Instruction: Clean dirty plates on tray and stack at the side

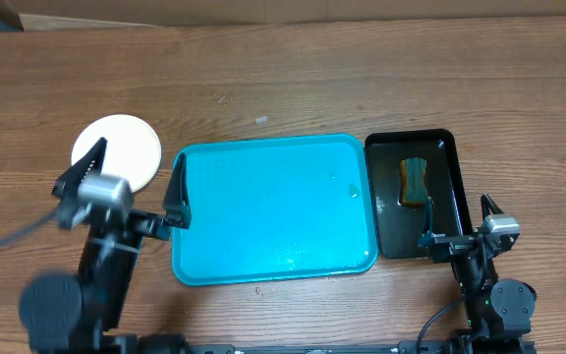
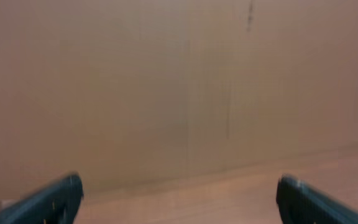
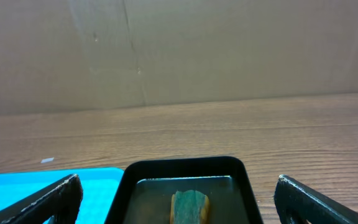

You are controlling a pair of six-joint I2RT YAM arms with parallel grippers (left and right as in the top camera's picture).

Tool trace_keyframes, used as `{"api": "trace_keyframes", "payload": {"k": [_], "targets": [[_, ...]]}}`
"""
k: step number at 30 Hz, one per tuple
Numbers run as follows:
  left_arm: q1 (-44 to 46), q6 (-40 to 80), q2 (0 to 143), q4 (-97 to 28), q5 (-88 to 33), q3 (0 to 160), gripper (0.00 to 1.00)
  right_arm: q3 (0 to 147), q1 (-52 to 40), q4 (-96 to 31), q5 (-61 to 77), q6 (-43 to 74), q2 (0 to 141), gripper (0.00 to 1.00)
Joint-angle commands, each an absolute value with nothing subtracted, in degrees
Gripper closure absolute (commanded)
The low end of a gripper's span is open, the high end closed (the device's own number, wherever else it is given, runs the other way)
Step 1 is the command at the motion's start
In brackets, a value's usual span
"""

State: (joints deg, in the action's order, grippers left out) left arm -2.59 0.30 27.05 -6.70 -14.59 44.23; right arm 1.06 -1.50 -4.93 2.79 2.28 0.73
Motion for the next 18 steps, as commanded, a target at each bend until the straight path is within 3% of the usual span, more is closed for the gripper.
{"api": "trace_keyframes", "payload": {"k": [1, 8, 18], "targets": [[-2.1, 0.9, 21.4, 3.1, -15.0, 36.5, 0.0, 0.4, -1.2, -4.6, 3.1, 1.9, 0.2, 0.0], [-2.1, 0.8, 13.0, 16.6, -14.4, 22.1, 0.0, 0.4, -1.2, -4.6, 3.1, 1.9, 0.2, 0.0], [-2.2, 0.9, 4.0, 16.8, -10.0, 8.8, 0.0, 0.4, -1.2, -4.6, 3.1, 1.9, 0.2, 0.0]]}}
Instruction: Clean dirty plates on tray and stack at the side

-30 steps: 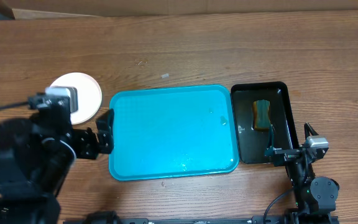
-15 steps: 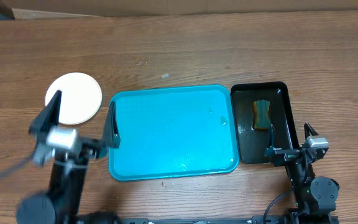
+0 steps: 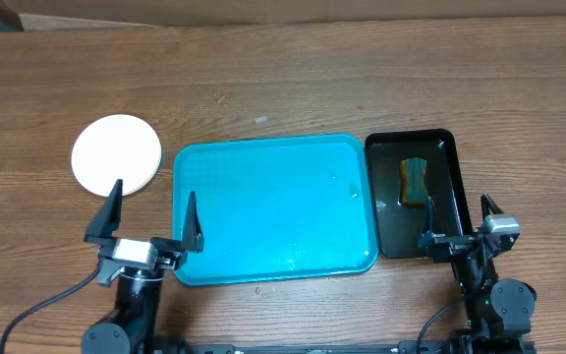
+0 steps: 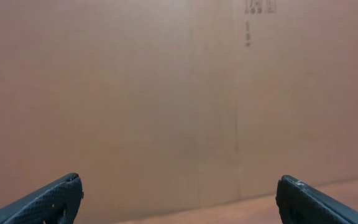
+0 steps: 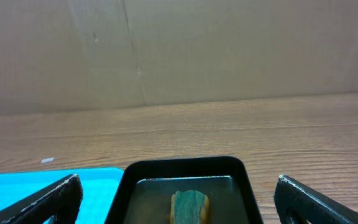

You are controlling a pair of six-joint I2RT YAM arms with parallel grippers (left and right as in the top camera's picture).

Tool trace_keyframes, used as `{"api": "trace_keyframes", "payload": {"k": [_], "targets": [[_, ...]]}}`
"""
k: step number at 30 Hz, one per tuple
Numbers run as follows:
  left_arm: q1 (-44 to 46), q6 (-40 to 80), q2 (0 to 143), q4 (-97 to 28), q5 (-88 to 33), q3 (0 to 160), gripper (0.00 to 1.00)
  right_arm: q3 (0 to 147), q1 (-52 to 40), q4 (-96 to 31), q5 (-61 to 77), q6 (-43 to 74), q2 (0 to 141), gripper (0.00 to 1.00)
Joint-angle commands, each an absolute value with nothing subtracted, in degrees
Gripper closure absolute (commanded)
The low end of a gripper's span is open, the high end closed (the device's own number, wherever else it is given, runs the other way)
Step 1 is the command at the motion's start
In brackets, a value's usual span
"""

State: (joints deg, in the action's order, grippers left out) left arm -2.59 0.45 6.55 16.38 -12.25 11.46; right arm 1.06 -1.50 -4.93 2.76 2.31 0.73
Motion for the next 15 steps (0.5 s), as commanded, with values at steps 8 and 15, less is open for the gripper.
{"api": "trace_keyframes", "payload": {"k": [8, 15], "targets": [[-2.2, 1.7, 0.2, 16.5, -9.3, 2.3, 0.0, 0.4, -1.2, -4.6, 3.1, 1.9, 0.2, 0.0], [-2.2, 3.9, 0.2, 10.5, -4.4, 0.3, 0.0, 0.4, -1.2, -4.6, 3.1, 1.9, 0.2, 0.0]]}}
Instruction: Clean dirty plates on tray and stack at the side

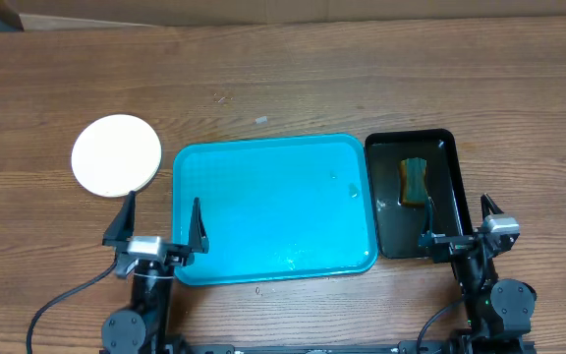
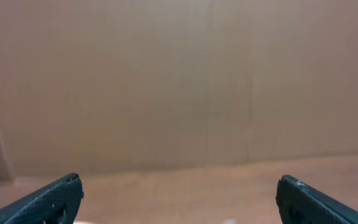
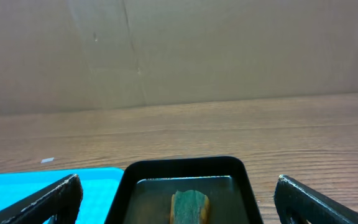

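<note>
A white plate point(image 1: 116, 154) lies on the wooden table to the left of the blue tray point(image 1: 273, 208), which holds no plates. A yellow-green sponge point(image 1: 415, 181) rests in the black water tray point(image 1: 446, 147), also seen as sponge point(image 3: 190, 205) in the right wrist view. My left gripper point(image 1: 157, 218) stands open by the blue tray's front left corner, nothing between its fingers point(image 2: 48, 199). My right gripper point(image 1: 457, 222) stands open at the black tray's front edge, its fingers point(image 3: 48, 200) empty.
A cardboard wall runs along the table's far edge point(image 3: 229, 50). A small white scrap point(image 1: 260, 120) lies on the wood behind the blue tray.
My left gripper has moved a little toward the front and right, settling by the blue tray's front left corner. The right arm has not moved.
My left gripper was open and raised over the plate's right edge, beside the blue tray. Then it stood lower and nearer the table's front, clear of the plate. Now it sits low at the tray's front left corner, while the right gripper stayed still.
</note>
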You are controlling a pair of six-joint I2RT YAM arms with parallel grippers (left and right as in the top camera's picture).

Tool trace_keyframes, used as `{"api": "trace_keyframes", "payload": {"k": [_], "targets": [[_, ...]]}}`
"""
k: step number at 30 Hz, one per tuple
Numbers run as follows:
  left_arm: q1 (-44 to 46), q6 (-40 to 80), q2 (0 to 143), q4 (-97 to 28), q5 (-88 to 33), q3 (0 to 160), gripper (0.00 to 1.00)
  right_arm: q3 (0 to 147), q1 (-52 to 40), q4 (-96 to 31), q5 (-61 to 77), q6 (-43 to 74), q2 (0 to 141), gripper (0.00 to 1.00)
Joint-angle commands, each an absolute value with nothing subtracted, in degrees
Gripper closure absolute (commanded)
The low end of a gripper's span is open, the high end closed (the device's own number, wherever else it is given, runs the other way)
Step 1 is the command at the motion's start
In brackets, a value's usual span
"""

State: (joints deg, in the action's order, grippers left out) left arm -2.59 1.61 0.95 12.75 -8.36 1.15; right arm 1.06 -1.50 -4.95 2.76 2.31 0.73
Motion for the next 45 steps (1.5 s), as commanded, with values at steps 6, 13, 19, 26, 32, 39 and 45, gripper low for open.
{"api": "trace_keyframes", "payload": {"k": [6, 13, 19, 26, 32, 39, 45], "targets": [[-2.2, 4.7, 0.2, -1.8, -0.4, 0.3, 0.0, 0.4, -1.2, -4.6, 3.1, 1.9, 0.2, 0.0], [-2.2, 3.4, 0.2, -4.4, -0.8, 0.3, 0.0, 0.4, -1.2, -4.6, 3.1, 1.9, 0.2, 0.0], [-2.2, 3.4, 0.2, -4.4, -1.0, 0.3, 0.0, 0.4, -1.2, -4.6, 3.1, 1.9, 0.2, 0.0], [-2.2, 3.4, 0.3, -4.4, -1.0, 0.3, 0.0, 0.4, -1.2, -4.6, 3.1, 1.9, 0.2, 0.0], [-2.2, 3.4, 0.3, -4.4, -1.0, 0.3, 0.0, 0.4, -1.2, -4.6, 3.1, 1.9, 0.2, 0.0], [-2.2, 3.4, 0.3, -4.4, -1.0, 0.3, 0.0, 0.4, -1.2, -4.6, 3.1, 1.9, 0.2, 0.0], [-2.2, 3.4, 0.3, -4.4, -1.0, 0.3, 0.0, 0.4, -1.2, -4.6, 3.1, 1.9, 0.2, 0.0]]}}
